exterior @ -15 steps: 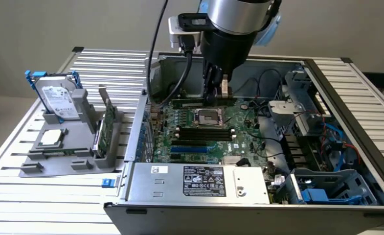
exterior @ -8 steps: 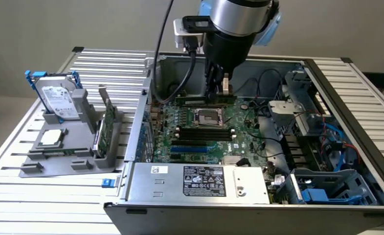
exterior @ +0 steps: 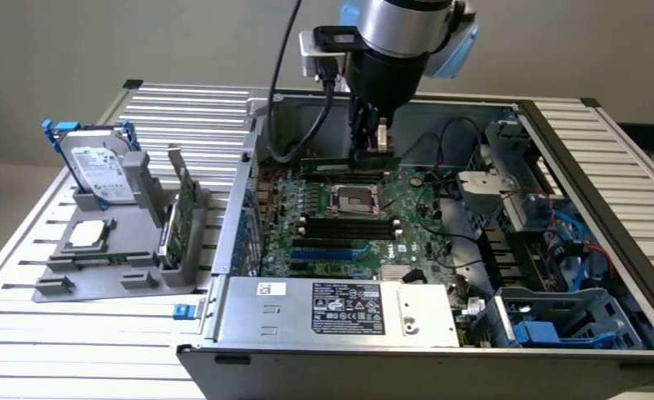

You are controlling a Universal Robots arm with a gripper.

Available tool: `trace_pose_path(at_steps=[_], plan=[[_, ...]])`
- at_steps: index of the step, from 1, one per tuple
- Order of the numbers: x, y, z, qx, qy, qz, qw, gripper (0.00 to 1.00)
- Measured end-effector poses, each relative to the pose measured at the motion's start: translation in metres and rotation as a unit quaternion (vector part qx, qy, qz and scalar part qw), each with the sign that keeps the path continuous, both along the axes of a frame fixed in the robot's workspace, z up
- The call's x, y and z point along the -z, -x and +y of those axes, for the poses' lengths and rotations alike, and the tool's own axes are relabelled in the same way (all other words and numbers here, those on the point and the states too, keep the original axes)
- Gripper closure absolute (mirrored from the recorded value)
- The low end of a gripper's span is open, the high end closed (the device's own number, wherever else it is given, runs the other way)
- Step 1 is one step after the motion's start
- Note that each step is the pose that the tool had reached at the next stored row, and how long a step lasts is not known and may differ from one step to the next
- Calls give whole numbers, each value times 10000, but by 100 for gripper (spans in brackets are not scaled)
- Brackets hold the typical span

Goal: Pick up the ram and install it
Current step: 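Pick up the ram and move it above insertion slot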

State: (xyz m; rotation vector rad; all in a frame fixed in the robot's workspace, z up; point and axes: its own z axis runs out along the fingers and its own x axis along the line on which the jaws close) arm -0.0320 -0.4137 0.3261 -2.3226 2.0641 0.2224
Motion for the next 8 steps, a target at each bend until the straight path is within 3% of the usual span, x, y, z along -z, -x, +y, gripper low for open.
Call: trace_pose_path(at_steps=[2, 4, 8], plan=[[0, 0, 74, 0, 72, 0, 10000, 86], [0, -4, 96, 7, 120, 0, 9999, 86], [0, -15, 100, 113, 140, 6, 9998, 86]])
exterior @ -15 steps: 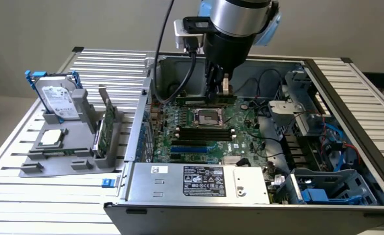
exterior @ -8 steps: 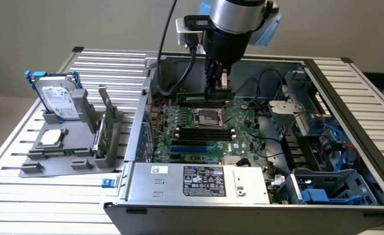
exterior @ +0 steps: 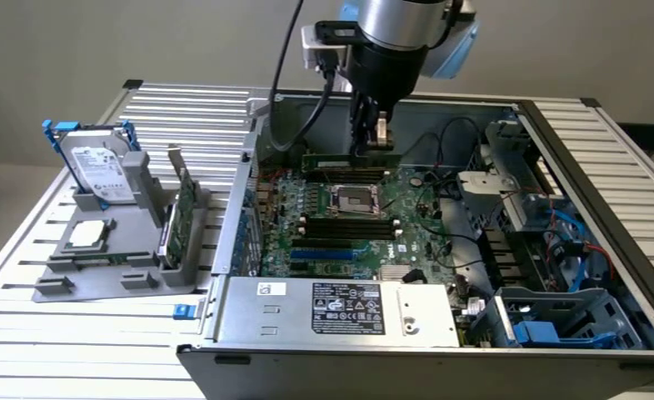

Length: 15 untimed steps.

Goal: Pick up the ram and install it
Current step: 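Pick up the ram and move it above insertion slot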

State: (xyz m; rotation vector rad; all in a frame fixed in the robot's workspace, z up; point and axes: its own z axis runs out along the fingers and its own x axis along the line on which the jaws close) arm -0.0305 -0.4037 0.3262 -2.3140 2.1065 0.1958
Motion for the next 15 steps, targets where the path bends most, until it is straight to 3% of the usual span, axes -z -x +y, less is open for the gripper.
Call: trace_pose_path(at_steps=[10, 15], plan=[[1, -8, 11, 389, 1, 7, 9992, 86], [2, -18, 26, 508, 26, 6, 9987, 86]])
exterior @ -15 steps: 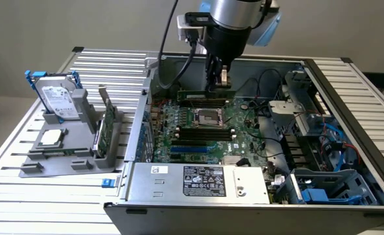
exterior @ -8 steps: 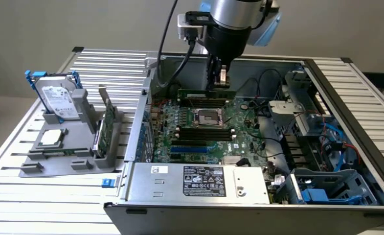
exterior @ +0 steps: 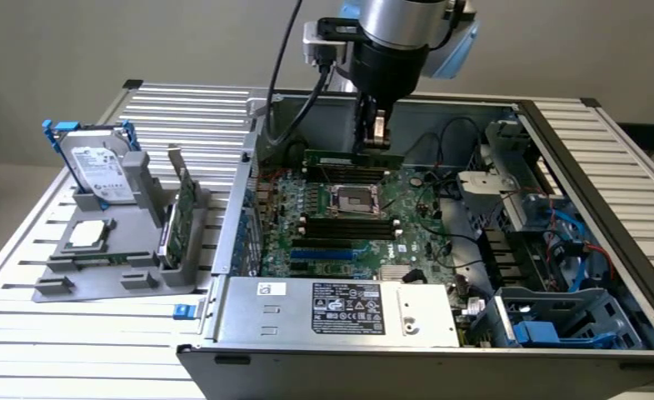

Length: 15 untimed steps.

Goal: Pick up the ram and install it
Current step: 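Pick up the ram and move it above insertion slot, then insert the ram into the slot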

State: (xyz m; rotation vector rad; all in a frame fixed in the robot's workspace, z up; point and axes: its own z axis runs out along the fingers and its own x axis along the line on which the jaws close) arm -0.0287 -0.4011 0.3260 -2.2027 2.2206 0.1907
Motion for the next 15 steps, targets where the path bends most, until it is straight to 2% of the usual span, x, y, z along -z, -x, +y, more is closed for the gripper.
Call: trace_pose_path(at_steps=[4, 6, 15], plan=[[0, -2, 22, 50, 51, 0, 10000, 86], [0, -2, 33, 60, 65, 0, 10000, 86], [0, -2, 33, 60, 65, 0, 10000, 86]])
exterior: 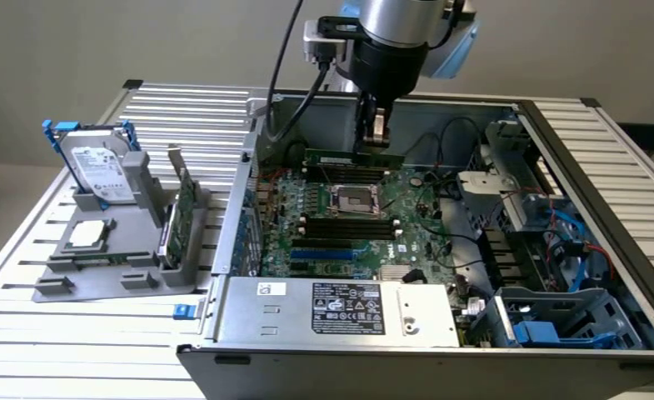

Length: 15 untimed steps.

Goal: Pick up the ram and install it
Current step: 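Insert the ram into the slot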

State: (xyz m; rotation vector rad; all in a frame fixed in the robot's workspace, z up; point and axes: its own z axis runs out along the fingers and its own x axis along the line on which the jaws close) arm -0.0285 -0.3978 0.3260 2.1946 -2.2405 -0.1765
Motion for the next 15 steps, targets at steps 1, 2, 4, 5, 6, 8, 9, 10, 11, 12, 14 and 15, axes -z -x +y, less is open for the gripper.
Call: trace_pose_path(at_steps=[1, 2, 4, 5, 6, 8, 9, 10, 11, 12, 14, 15], plan=[[0, 0, 0, 0, 0, 0, 10000, 86], [0, 0, 0, 0, 0, 0, 10000, 86], [0, 0, 0, 0, 0, 0, 10000, 86], [0, 0, 0, 0, 0, 0, 10000, 86], [0, 0, 0, 0, 1, 1, 10000, 86], [31, 1, 1, 1, 11, 0, 10000, 86], [48, 3, 1, 1, 13, 0, 10000, 86], [66, 5, 0, 1, 13, 0, 10000, 86], [84, 8, 0, 1, 13, 0, 10000, 86], [103, 15, 0, 1, 14, 0, 10000, 86], [140, 37, 0, -2, 13, 0, 10000, 86], [158, 38, -5, -12, 13, 0, 10000, 86]])
